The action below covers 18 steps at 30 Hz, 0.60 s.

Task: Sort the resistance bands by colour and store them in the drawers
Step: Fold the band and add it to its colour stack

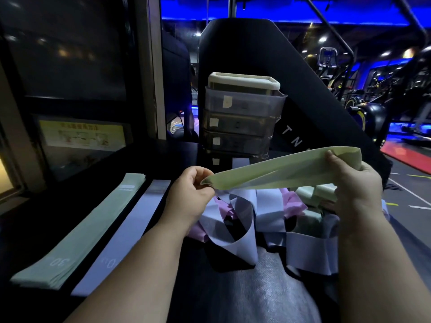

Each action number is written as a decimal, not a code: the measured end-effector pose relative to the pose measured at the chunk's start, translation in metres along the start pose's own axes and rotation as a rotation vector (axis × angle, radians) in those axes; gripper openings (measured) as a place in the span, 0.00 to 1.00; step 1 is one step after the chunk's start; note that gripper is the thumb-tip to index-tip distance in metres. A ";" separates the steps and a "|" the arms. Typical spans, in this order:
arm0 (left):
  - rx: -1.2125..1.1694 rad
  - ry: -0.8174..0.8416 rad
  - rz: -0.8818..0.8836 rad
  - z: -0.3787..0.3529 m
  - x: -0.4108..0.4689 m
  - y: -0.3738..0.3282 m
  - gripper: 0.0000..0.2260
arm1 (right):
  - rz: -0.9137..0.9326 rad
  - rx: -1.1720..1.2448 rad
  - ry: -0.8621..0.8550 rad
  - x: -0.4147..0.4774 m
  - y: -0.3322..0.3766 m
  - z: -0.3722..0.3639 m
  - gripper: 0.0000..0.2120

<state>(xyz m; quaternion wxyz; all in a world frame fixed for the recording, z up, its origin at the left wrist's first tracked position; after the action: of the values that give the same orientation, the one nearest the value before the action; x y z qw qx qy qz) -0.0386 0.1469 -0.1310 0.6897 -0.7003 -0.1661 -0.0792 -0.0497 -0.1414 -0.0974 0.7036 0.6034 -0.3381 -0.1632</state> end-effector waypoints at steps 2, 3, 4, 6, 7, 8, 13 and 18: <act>0.057 -0.073 -0.024 0.005 0.003 0.004 0.08 | -0.006 0.001 0.040 -0.002 0.001 -0.001 0.14; 0.044 -0.103 -0.022 0.007 0.004 0.005 0.07 | -0.008 0.004 0.051 -0.003 0.001 -0.001 0.16; 0.030 -0.133 -0.022 0.010 0.005 0.006 0.06 | -0.002 0.002 0.053 -0.003 0.002 -0.001 0.17; 0.042 -0.182 -0.032 0.014 0.009 0.007 0.04 | 0.013 -0.007 0.048 -0.005 0.004 -0.001 0.14; 0.050 -0.198 -0.035 0.015 0.009 0.007 0.04 | 0.015 -0.012 0.046 -0.005 0.004 -0.001 0.13; 0.047 -0.205 -0.030 0.016 0.009 0.007 0.04 | 0.016 -0.019 0.045 -0.005 0.005 -0.001 0.13; -0.005 -0.213 0.006 0.016 0.008 0.006 0.04 | -0.003 -0.067 0.042 -0.007 0.008 0.000 0.14; -0.155 -0.239 0.113 0.016 0.005 0.004 0.06 | 0.008 -0.141 0.040 -0.008 0.012 -0.001 0.15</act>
<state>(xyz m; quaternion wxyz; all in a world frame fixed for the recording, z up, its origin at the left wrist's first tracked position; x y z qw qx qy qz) -0.0342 0.1631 -0.1339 0.6123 -0.7641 -0.2007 0.0313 -0.0567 -0.1333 -0.0885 0.7514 0.5542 -0.3141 -0.1717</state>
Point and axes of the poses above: each hand's wrist, its own x-axis towards the middle knuckle, its own z-axis out of the back of the hand, y = z × x, the point moved 3 cm from there along x, towards the middle knuckle, and after that the axes turned 14 degrees about -x, right-handed, at the moved point
